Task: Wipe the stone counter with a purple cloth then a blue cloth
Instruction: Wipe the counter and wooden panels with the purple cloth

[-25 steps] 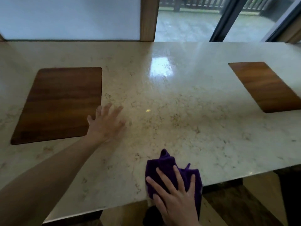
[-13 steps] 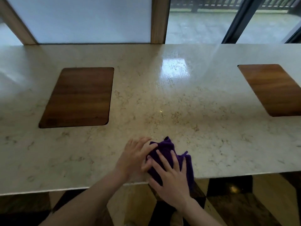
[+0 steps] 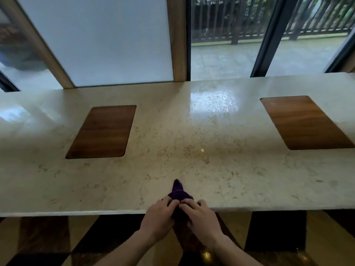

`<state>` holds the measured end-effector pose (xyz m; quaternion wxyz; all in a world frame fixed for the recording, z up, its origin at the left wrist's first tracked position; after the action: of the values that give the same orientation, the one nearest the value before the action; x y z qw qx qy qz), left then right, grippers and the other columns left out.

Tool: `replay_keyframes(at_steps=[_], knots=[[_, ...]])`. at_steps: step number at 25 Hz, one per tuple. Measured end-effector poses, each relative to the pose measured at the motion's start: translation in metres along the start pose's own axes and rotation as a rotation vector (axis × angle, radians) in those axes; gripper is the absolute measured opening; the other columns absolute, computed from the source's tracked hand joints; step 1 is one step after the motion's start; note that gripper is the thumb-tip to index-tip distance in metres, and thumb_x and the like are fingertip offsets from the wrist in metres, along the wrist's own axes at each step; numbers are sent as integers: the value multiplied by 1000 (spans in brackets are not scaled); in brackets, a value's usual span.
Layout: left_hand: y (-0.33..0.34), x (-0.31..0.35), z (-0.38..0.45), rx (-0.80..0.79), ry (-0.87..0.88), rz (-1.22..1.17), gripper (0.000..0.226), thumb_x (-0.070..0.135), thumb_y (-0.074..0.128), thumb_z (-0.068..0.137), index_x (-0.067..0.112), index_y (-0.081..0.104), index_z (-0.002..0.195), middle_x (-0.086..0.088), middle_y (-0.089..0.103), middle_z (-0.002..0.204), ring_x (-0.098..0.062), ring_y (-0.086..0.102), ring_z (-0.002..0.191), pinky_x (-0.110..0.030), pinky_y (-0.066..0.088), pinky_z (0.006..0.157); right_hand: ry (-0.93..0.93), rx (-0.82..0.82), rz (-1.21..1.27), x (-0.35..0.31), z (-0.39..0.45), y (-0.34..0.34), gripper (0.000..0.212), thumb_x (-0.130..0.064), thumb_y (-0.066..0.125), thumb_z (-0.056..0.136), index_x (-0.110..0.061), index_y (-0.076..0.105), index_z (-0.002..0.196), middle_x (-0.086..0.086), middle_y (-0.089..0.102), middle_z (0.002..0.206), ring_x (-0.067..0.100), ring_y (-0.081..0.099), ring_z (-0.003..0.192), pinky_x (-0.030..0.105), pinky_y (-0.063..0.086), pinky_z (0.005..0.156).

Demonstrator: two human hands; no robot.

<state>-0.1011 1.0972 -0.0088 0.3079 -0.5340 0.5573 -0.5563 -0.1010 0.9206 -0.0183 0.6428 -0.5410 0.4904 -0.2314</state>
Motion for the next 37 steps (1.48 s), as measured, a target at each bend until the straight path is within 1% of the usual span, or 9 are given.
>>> replay_keyframes(at_steps=[2,5,9,16,21,28,32,35,37], knots=[[-10,13,-3,-43,8,-150,42,33,56,87,34,47,129,9,54,118,-10,55,96,-26,50,83,37,-30,159,14,-15,-15,52,-22,60,90,-44,44,134,-21,51,137,11,50,111,28,48,93],[-36,33,-4,-83,21,-380,35,34,62,85,34,56,119,12,57,107,-3,55,92,-21,50,83,96,-14,334,27,-33,-54,43,-28,64,88,-44,53,126,-23,60,121,-5,53,106,24,48,96],[-84,62,2,-21,123,-665,34,22,72,84,30,63,116,13,67,105,-2,63,96,-20,53,86,229,179,535,38,-65,-117,43,-20,77,79,-33,64,119,-20,65,110,-3,59,102,23,51,92],[-141,152,32,-198,360,-1063,29,8,69,89,31,67,106,3,74,96,-28,69,81,-32,59,77,472,552,734,40,-144,-206,47,-4,78,79,-26,65,119,-6,68,114,7,66,102,25,56,87],[-144,241,47,-314,595,-1107,34,13,68,91,41,65,111,8,71,102,-18,69,97,-34,60,80,636,798,720,53,-219,-234,46,-8,71,88,-37,61,122,-14,67,115,-3,62,106,22,57,86],[-134,373,53,-250,866,-991,38,18,67,93,41,60,122,2,61,117,-13,63,106,-32,58,87,688,1066,726,104,-319,-264,48,-9,74,85,-48,64,113,-18,69,108,7,67,101,29,60,80],[-124,465,54,-211,914,-965,40,18,68,92,45,59,120,4,62,115,-16,64,105,-34,58,89,666,1138,752,156,-382,-290,46,-10,74,86,-44,64,116,-12,70,109,15,70,99,36,62,74],[-118,531,55,-178,953,-947,42,16,68,92,48,58,119,6,61,113,-13,62,107,-29,55,91,649,1210,768,193,-426,-311,44,-9,74,85,-42,66,113,-15,69,108,11,70,98,31,62,66],[-114,575,52,-169,971,-960,46,13,68,92,50,58,118,7,60,113,-12,61,107,-24,54,90,666,1231,732,215,-456,-324,43,-14,74,85,-46,64,113,-18,69,110,9,69,101,30,61,70]])
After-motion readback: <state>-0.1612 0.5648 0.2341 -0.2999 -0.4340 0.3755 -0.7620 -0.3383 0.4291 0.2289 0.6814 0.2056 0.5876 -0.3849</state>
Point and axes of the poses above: each hand's wrist, its own z-axis towards the middle knuckle, its own y-axis out of the palm, x = y × z, the point moved 1 cm from there along z, towards the middle knuckle
